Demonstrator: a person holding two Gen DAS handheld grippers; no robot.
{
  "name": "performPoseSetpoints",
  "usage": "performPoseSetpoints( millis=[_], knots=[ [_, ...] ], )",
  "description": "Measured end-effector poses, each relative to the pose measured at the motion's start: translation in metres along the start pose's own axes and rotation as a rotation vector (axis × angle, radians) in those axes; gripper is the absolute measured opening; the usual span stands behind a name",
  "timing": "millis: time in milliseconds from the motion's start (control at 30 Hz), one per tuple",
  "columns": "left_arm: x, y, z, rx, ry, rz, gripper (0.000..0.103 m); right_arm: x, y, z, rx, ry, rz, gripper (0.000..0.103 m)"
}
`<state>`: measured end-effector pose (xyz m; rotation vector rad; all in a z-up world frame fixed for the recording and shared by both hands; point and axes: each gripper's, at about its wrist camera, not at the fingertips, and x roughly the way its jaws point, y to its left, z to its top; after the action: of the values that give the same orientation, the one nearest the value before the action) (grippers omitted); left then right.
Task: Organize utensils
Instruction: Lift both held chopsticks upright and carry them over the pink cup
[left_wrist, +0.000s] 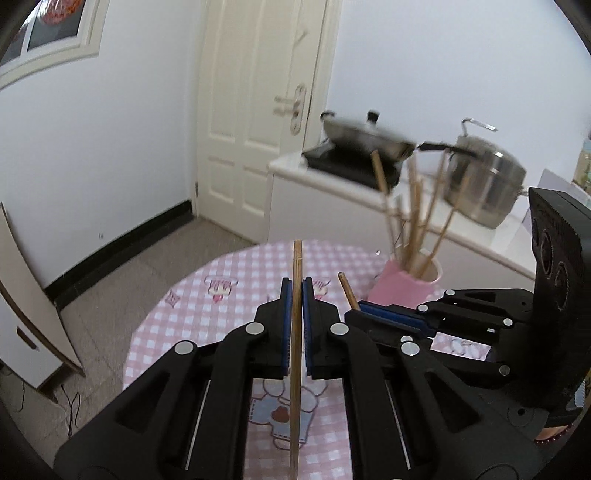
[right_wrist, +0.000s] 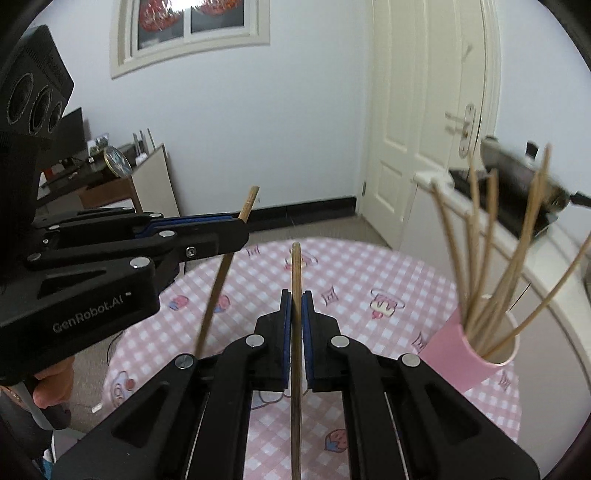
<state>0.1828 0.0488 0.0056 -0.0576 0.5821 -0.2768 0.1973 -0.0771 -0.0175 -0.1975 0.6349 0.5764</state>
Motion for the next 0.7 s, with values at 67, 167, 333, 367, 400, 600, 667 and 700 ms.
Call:
performPoseSetpoints(
  millis=[67, 167, 333, 367, 400, 600, 667, 700],
  knots=[
    [-0.01, -0.006, 0.003, 0.006, -0.02, -0.01, 0.006, -0.012, 0.003, 0.002, -0.007, -0.031, -0.009, 0.004],
    [-0.021, -0.015, 0.005, 0.009, -0.04, -0.027, 0.006, -0.026, 0.001, 0.003, -0.01, -0.064, -0.021, 0.004],
    [-0.033, -0.027, 0.01, 0.014, -0.08, -0.065, 0.006, -0.058, -0.006, 0.008, -0.008, -0.126, -0.036, 0.004],
    [-0.035, -0.03, 0.012, 0.017, -0.09, -0.079, 0.006, -0.066, -0.009, 0.01, -0.007, -0.144, -0.043, 0.004],
    [-0.036, -0.032, 0.013, 0.02, -0.095, -0.09, 0.006, -0.071, -0.011, 0.01, -0.005, -0.155, -0.047, 0.004],
    [-0.037, -0.05, 0.024, 0.029, -0.127, -0.142, 0.006, -0.102, -0.03, 0.016, 0.017, -0.222, -0.082, 0.004],
    [-0.036, -0.055, 0.029, 0.028, -0.138, -0.163, 0.006, -0.108, -0.037, 0.017, 0.023, -0.234, -0.097, 0.004],
    [-0.036, -0.057, 0.031, 0.029, -0.138, -0.173, 0.006, -0.112, -0.042, 0.018, 0.028, -0.242, -0.107, 0.004]
  ],
)
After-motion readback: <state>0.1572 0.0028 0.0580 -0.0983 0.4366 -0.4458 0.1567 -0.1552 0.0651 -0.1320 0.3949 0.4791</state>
